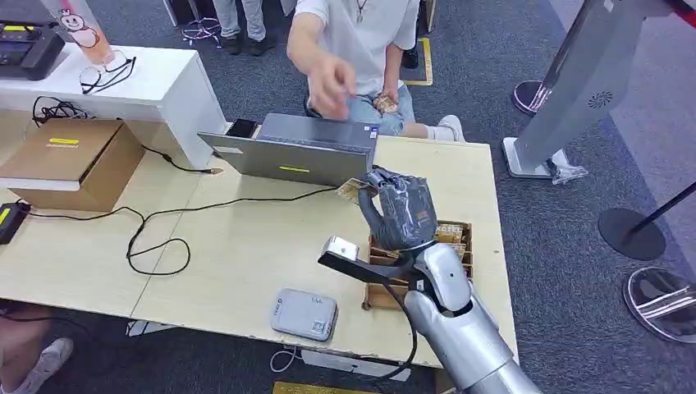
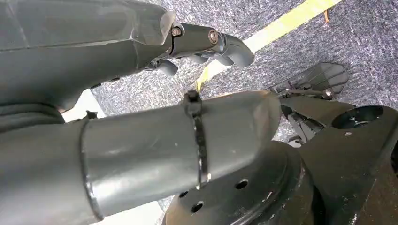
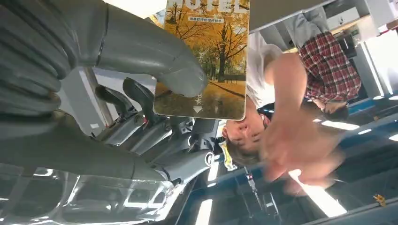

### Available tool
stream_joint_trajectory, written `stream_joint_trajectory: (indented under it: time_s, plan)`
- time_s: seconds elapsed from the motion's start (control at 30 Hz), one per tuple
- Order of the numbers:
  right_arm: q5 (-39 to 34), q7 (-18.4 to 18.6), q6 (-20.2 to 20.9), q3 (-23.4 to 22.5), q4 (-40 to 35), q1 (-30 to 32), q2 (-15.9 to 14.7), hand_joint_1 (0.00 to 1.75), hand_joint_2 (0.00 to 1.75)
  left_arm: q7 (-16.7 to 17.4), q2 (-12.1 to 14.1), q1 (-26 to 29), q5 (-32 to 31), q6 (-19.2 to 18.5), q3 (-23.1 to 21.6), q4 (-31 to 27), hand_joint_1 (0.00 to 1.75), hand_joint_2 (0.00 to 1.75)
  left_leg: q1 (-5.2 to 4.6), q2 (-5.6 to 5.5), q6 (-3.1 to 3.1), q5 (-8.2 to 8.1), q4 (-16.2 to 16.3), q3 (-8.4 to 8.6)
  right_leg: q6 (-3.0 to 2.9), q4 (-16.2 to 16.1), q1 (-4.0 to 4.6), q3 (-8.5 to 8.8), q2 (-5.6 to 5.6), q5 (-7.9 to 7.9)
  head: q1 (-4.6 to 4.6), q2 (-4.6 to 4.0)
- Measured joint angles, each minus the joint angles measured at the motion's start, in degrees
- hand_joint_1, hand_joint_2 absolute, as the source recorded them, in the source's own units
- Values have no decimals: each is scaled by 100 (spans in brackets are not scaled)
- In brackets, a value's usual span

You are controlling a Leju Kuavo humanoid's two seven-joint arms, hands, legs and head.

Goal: Pass the card to the sensor for recognition and then transmit it.

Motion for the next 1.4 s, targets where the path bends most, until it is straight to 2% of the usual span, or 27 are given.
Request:
stream_joint_trajectory:
  time_s: [0.93,1.13,1.4]
  plan:
    - [-210,-33,164,94,44,-14,0,175,175,-15,0,25,116,-9,-90,7,0,0,0,0,0,0,0,1,0,0,0,0,0,0,0,0]
    - [-730,-258,464,94,-188,110,0,175,175,-24,7,43,155,-9,-105,13,0,0,0,0,0,0,0,0,0,0,0,-1,0,0,0,0]
    - [-1395,-503,1161,188,-912,442,-26,175,175,-66,28,73,227,-13,-138,55,0,0,0,1,0,0,0,1,0,0,0,-2,1,0,0,0]
